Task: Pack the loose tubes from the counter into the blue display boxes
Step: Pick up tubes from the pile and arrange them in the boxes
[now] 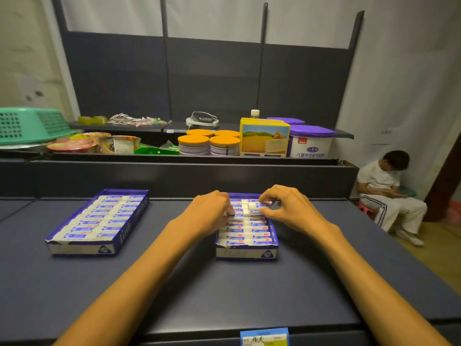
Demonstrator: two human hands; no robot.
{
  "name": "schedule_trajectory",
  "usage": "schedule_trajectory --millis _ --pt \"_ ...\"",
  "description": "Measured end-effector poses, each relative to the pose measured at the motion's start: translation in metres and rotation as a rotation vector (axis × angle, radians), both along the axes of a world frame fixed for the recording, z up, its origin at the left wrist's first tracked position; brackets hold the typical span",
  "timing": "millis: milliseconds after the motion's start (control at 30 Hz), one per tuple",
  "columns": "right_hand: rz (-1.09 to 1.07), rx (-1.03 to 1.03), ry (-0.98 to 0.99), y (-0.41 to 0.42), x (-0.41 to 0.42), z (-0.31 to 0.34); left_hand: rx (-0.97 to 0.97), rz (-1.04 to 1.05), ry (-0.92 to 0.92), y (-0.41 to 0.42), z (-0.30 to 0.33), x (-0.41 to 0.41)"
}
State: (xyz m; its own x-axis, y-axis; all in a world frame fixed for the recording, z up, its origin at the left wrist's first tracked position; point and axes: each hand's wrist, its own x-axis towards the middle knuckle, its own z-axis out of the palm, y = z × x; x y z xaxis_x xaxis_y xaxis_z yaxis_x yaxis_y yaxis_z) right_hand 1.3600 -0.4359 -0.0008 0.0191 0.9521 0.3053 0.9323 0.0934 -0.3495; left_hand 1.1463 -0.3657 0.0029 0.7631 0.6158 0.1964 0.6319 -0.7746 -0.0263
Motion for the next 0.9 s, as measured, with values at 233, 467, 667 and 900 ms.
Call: schedule_trajectory --millis 233,467,667,900 --pt "0.021 0.000 -0.028 0.000 -0.003 -0.003 0.047 0.011 0.047 -0.002 0.000 0.002" --pt "0.023 -0.072 -0.102 0.000 -0.011 0.000 0.000 0.043 -0.024 -0.002 -0.001 -0.001" --pt "0.011 -0.123 -0.167 0.002 -0.014 0.001 -0.046 0.095 -0.184 -0.004 0.003 -0.009" --pt "0.010 -0.095 -0.139 0.003 -0.017 -0.001 -0.057 0.098 -0.219 -0.005 0.006 -0.008"
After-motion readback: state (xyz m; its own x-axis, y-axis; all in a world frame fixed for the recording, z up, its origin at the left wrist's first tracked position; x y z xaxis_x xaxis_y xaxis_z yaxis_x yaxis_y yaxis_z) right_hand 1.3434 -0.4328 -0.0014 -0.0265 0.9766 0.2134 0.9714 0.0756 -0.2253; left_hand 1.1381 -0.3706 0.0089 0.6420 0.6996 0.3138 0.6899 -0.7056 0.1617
